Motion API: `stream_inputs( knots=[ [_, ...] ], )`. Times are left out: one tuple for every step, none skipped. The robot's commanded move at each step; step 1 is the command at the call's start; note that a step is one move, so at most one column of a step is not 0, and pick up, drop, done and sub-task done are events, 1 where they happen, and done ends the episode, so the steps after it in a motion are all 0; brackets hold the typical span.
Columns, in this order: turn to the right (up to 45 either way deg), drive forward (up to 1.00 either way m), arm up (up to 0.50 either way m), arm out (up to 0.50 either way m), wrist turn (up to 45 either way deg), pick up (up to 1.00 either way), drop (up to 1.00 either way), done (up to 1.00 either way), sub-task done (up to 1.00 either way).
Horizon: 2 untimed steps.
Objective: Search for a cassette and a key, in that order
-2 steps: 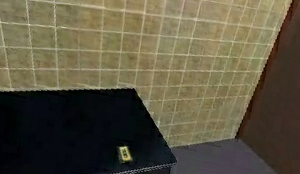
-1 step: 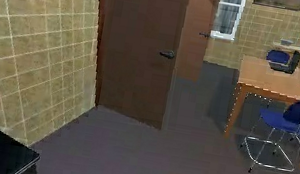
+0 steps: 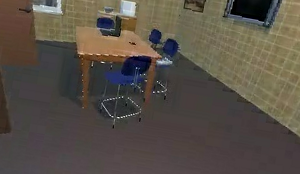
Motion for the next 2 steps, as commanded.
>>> stream_inputs(
  knots=[
    [45.0,0.00,0.00,0.00,0.0,0.00,0.00,0.00,0.00],
    [42.0,0.00,0.00,0.00,0.0,0.00,0.00,0.00,0.00]
  ],
)
